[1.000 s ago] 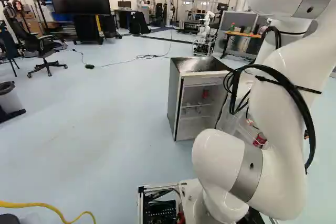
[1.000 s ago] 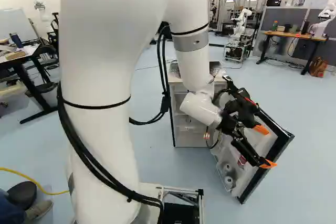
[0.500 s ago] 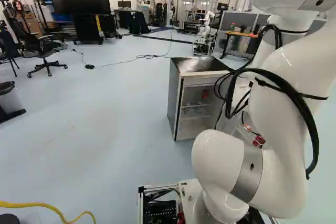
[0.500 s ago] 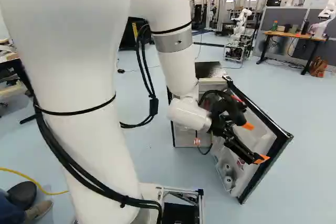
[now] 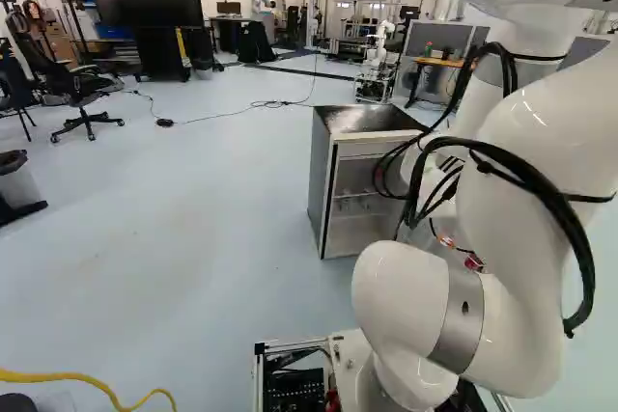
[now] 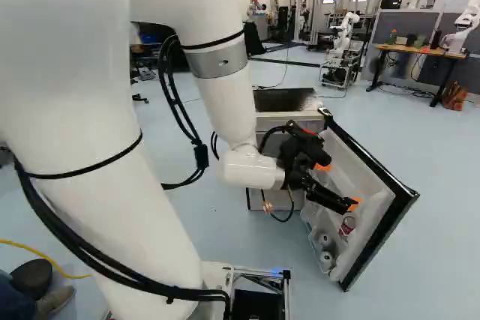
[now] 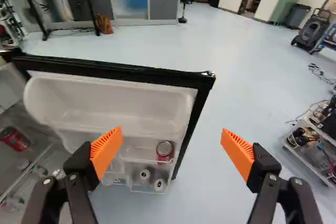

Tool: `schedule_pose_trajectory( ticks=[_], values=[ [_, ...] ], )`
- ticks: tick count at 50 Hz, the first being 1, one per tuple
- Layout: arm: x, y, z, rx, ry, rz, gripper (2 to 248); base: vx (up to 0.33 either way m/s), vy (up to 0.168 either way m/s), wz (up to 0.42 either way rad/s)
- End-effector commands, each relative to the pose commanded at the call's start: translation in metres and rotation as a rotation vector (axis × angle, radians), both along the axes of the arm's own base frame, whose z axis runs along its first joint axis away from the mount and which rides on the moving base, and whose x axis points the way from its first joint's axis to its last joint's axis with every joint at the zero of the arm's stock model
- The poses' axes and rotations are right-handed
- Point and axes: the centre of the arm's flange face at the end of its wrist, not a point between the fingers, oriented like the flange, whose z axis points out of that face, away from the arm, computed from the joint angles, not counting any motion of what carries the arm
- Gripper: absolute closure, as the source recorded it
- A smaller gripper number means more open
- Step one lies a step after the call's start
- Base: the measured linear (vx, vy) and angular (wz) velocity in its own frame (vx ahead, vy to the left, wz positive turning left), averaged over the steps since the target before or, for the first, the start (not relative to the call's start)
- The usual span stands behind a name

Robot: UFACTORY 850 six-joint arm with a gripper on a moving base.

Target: Grab a drink from the fridge

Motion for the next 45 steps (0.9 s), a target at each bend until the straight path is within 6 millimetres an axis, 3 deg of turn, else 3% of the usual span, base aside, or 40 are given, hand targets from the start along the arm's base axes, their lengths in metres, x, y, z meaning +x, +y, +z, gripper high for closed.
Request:
schedule_pose_trajectory(
  ticks=[24, 45],
  values=[
    [0.010, 0.047, 0.001, -0.032, 0.025, 0.345, 3, 0.000, 0.000, 0.000],
    [0.026, 0.061, -0.012, -0.027, 0.078, 0.577, 3, 0.000, 0.000, 0.000]
  ],
)
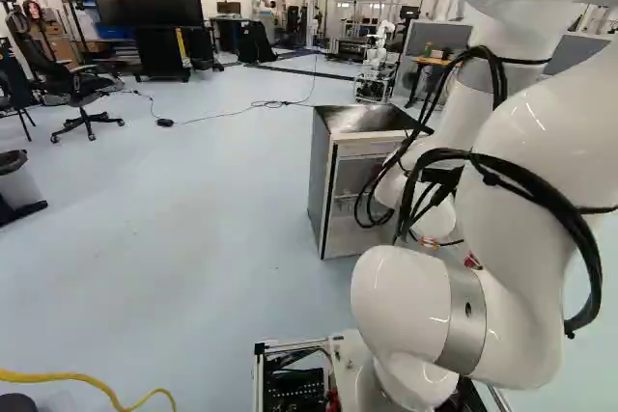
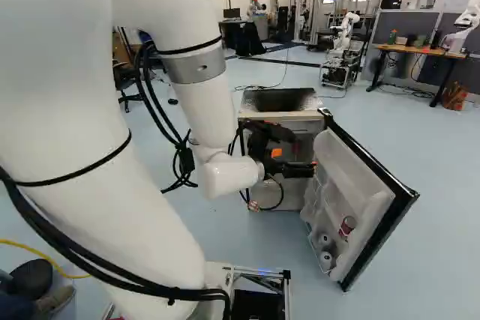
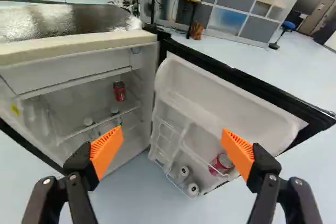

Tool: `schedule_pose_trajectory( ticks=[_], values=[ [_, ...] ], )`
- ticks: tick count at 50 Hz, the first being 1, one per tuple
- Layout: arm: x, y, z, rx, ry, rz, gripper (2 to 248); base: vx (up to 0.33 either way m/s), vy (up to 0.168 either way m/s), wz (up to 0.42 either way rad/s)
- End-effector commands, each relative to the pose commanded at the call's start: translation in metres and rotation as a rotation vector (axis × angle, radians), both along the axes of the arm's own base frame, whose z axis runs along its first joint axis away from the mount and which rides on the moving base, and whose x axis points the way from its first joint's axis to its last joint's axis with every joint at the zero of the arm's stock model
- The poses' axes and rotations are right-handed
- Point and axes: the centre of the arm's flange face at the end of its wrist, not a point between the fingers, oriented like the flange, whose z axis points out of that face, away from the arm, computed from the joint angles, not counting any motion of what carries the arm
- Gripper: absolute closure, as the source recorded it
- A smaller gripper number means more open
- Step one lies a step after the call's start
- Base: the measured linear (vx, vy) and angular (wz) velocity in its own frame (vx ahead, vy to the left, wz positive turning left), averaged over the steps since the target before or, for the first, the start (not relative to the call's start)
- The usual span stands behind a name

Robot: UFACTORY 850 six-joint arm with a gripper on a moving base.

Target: Grab a drink from the fridge

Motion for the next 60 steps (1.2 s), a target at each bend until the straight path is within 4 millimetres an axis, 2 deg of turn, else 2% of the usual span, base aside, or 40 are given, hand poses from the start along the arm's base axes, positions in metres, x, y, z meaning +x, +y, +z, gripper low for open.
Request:
schedule_pose_trajectory(
  ticks=[24, 60],
  values=[
    [0.015, 0.013, -0.022, 0.017, 0.069, 0.238, 3, 0.000, 0.000, 0.000],
    [0.027, 0.009, -0.057, 0.072, 0.149, 0.259, 3, 0.000, 0.000, 0.000]
  ],
)
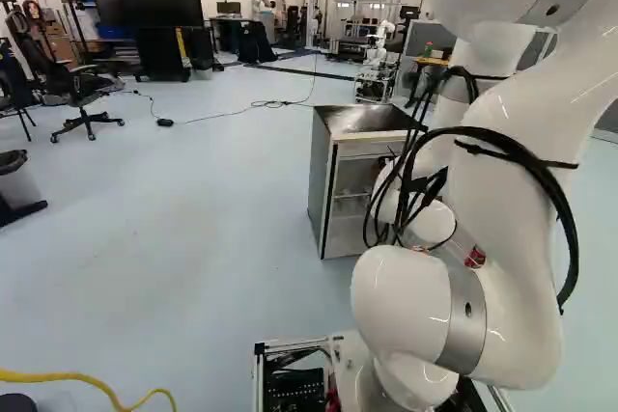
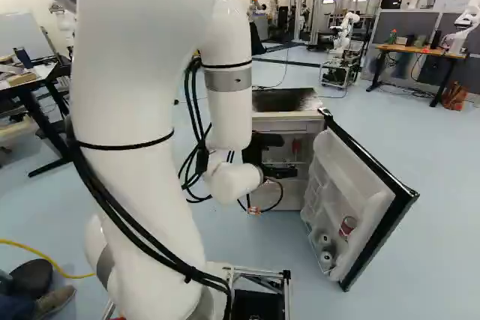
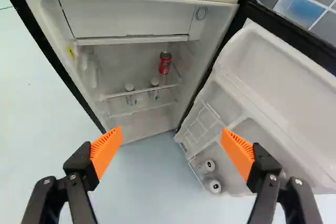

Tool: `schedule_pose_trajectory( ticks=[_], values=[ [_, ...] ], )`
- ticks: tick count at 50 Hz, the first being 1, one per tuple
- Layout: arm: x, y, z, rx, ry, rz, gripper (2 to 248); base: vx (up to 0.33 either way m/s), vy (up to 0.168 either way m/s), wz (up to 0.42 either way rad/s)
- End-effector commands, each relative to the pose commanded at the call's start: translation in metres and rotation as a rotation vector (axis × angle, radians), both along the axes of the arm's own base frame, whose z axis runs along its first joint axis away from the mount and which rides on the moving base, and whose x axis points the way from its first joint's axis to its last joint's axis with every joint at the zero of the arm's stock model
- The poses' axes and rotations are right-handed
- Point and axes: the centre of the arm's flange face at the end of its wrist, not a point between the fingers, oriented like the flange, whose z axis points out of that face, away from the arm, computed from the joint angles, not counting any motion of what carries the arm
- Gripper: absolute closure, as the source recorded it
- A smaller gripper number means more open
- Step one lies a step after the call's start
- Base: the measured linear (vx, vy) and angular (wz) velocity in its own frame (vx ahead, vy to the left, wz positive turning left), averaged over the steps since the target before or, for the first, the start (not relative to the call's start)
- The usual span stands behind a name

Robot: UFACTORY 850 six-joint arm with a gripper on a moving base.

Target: Grab a drink from the fridge

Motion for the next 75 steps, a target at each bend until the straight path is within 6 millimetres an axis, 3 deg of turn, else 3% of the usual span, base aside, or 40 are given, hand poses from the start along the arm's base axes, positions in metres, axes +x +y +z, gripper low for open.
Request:
schedule_pose_trajectory(
  ticks=[75],
  values=[
    [0.067, -0.008, -0.090, 0.034, 0.122, -0.069, 3, 0.000, 0.000, 0.000]
  ],
)
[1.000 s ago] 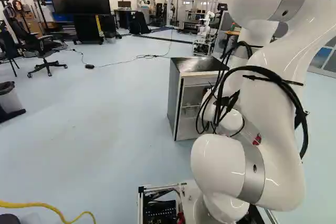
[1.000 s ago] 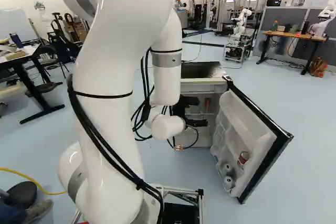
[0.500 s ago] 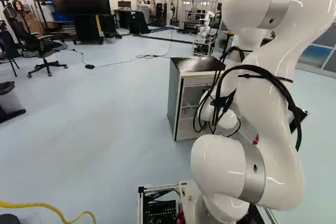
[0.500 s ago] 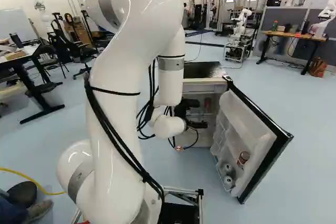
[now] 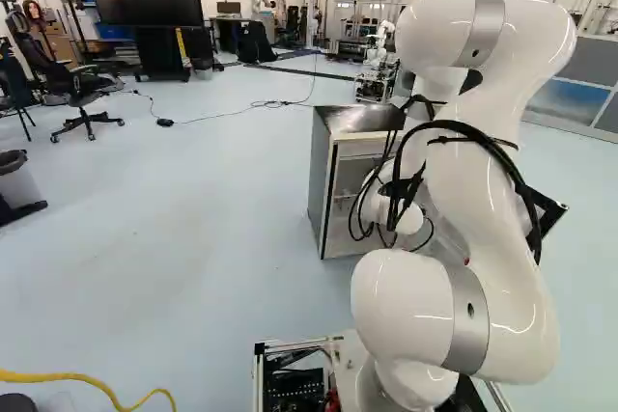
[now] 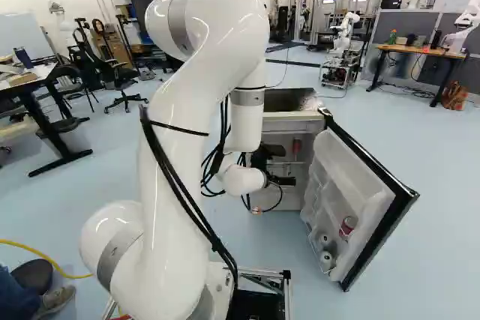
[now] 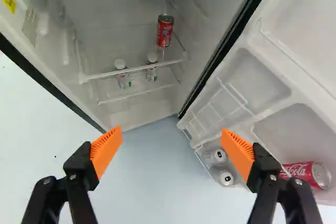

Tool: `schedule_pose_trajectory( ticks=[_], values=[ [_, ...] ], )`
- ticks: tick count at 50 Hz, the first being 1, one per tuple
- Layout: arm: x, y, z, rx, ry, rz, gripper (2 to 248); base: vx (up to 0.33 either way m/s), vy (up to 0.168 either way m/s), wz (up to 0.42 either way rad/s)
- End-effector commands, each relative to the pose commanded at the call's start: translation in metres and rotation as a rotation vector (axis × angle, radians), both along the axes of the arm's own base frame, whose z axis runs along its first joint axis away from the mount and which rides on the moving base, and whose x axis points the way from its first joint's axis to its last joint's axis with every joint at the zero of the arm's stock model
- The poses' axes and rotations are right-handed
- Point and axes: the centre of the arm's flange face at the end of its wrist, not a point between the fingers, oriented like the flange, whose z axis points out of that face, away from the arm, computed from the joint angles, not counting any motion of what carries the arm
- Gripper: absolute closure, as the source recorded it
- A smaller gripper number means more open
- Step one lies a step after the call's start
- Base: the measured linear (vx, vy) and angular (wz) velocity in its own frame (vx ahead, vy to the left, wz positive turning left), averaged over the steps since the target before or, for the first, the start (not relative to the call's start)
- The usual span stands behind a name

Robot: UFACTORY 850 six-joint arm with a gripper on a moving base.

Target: Grab a drink from the fridge

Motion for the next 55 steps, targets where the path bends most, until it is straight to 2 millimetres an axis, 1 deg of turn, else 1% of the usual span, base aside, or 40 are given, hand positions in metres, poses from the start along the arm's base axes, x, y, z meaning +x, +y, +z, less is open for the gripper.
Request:
schedule_pose_trajectory(
  ticks=[28, 55],
  values=[
    [0.030, 0.000, -0.039, -0.013, 0.023, -0.053, 3, 0.000, 0.000, 0.000],
    [0.038, -0.007, -0.072, -0.036, 0.038, -0.130, 3, 0.000, 0.000, 0.000]
  ],
)
